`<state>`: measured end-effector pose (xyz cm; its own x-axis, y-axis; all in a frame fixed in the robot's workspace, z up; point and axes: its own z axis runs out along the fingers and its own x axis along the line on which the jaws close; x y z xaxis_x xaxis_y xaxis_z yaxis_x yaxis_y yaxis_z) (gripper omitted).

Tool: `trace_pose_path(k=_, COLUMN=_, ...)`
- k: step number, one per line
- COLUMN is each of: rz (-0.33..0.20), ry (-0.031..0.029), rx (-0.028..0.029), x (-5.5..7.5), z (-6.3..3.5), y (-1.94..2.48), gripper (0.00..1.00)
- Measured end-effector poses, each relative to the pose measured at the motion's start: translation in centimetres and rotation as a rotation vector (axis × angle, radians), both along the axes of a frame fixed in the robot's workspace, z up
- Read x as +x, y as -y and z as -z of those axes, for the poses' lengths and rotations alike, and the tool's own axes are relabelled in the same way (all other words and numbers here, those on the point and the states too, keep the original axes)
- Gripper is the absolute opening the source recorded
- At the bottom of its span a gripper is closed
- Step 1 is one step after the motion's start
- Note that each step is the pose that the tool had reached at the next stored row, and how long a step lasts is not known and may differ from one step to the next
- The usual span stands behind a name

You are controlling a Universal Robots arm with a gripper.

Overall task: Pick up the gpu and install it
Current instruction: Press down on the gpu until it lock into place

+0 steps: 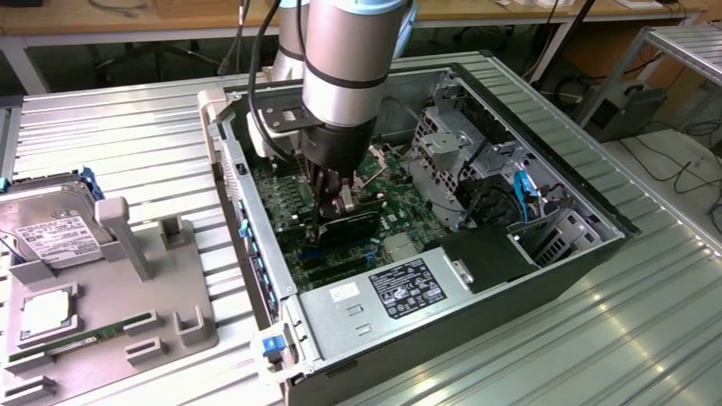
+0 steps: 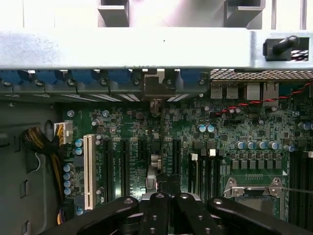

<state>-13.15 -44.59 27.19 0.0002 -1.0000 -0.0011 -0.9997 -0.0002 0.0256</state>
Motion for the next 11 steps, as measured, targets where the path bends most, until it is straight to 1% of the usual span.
trace_pose_path(k=11, rz=0.0, ry=0.0, rx=-0.0001, x=-0.02, z=0.1, y=0.12, gripper=0.11)
